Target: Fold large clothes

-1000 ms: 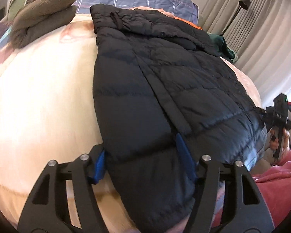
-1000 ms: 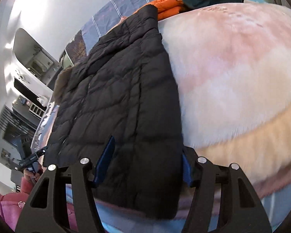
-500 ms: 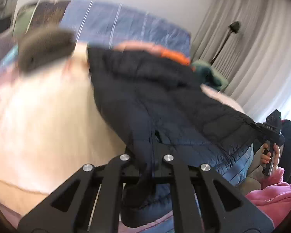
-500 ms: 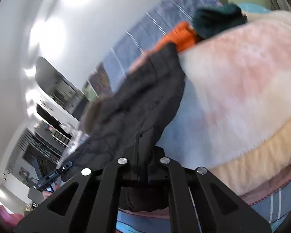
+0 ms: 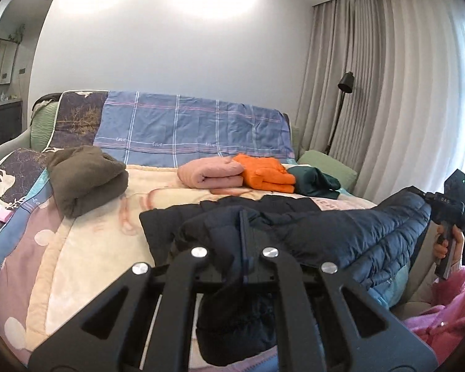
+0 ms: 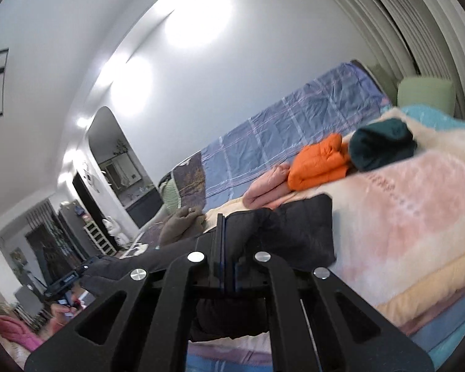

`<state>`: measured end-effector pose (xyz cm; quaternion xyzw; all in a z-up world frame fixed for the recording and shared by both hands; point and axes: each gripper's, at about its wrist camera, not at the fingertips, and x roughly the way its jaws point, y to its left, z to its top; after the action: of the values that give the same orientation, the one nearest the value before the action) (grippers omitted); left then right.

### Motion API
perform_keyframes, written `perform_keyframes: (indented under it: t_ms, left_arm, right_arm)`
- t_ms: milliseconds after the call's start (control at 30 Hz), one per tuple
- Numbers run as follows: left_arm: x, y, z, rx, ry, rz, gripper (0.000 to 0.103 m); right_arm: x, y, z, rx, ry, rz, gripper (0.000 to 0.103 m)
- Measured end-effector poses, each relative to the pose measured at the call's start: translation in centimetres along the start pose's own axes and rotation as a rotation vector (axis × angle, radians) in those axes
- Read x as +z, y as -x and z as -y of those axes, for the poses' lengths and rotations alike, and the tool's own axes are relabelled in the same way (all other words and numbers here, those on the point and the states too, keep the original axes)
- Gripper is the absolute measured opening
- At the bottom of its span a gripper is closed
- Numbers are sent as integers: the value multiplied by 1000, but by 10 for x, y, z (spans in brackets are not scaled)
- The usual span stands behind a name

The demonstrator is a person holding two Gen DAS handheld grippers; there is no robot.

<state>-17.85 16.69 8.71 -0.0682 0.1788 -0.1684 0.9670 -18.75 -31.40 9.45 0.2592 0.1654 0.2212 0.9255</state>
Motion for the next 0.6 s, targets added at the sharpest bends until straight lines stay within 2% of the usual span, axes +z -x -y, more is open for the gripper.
perform_keyframes:
  t_ms: [233,433,600]
  left_arm:
    - [16,-66,-23,47,54,-54,7]
    - [27,-129,-45,86,72,-116,7]
    - [32,-179,-70,89,112,-180,10]
  right_arm:
    - [15,-73,46,-80,-89,-32,4]
    - [24,-138,68,-150,-86,-85,4]
    - [32,-191,88,-193,-88,-133,5]
